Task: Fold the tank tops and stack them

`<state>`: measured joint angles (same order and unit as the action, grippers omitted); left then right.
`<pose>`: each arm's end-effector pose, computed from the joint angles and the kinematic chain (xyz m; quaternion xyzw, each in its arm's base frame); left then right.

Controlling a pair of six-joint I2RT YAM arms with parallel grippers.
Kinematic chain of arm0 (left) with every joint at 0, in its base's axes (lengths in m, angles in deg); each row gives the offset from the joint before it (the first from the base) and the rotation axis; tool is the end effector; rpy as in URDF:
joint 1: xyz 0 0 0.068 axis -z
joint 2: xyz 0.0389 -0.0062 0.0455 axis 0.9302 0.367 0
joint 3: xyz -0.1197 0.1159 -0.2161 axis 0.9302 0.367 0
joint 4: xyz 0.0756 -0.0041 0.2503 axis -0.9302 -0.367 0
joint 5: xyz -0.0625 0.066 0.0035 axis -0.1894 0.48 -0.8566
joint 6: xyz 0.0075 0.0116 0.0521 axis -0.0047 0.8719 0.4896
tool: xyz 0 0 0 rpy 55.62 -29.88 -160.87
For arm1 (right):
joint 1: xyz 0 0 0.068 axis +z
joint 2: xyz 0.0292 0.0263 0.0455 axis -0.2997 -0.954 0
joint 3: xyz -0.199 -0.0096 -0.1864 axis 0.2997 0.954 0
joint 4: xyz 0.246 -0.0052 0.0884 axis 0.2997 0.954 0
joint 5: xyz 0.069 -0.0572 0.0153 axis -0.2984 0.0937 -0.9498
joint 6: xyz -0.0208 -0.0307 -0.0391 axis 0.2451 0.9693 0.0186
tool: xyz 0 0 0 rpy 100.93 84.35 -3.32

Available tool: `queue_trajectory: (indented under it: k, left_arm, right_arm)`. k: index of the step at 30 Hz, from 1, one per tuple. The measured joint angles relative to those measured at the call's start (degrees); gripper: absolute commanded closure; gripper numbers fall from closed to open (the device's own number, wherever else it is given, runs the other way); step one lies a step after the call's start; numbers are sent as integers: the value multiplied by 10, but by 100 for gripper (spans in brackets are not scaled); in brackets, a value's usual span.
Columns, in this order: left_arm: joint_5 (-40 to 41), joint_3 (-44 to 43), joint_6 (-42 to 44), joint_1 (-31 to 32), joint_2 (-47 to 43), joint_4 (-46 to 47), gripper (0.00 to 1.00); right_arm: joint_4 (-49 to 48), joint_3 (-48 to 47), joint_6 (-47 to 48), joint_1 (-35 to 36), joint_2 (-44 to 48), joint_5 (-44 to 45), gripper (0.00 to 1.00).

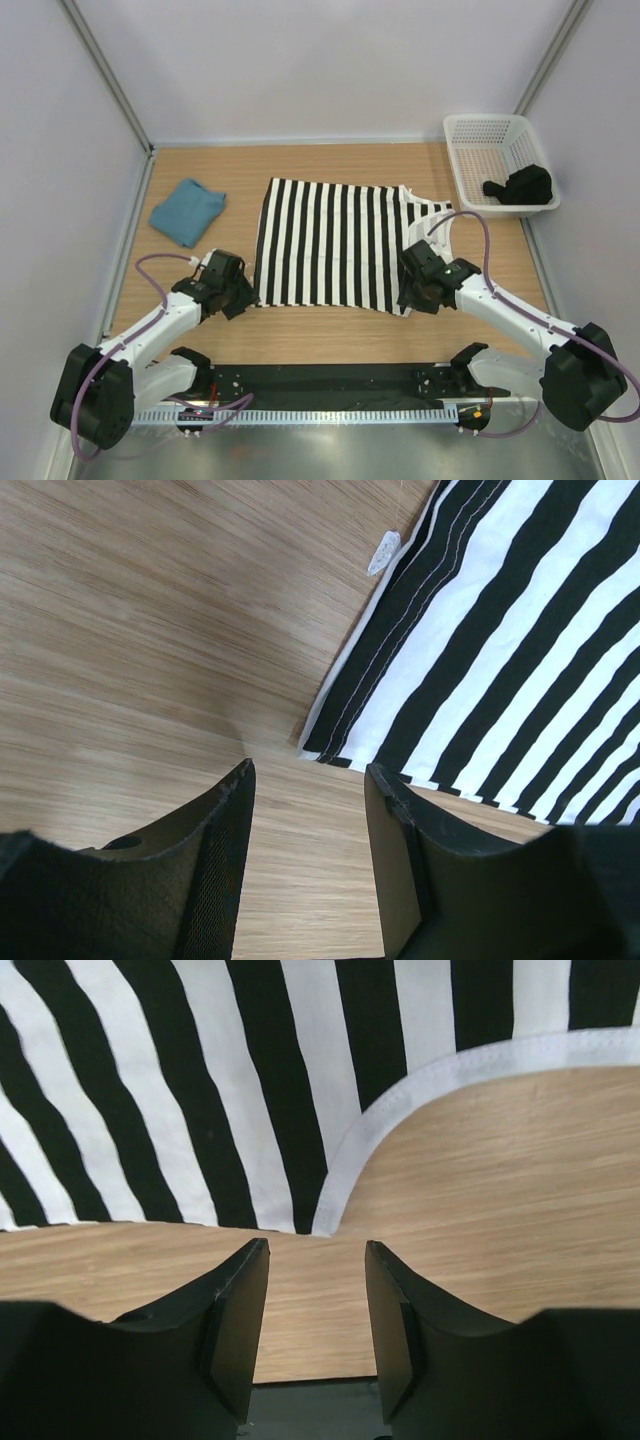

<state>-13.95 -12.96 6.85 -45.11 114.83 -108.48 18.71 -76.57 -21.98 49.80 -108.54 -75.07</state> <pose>0.1650 -0.0682 0.1634 -0.3060 0.9187 -0.1342 0.2104 0.1636 0.0952 0.1984 0.1320 0.9694 0.0381 0.2035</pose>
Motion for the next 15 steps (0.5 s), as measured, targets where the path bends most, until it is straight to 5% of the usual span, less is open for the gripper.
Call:
queue_trajectory:
  k: [15]
  left_arm:
    - [0, 0, -4, 2, 19, 4, 52]
  right_arm:
    - [-57, 62, -10, 22, -44, -41, 56]
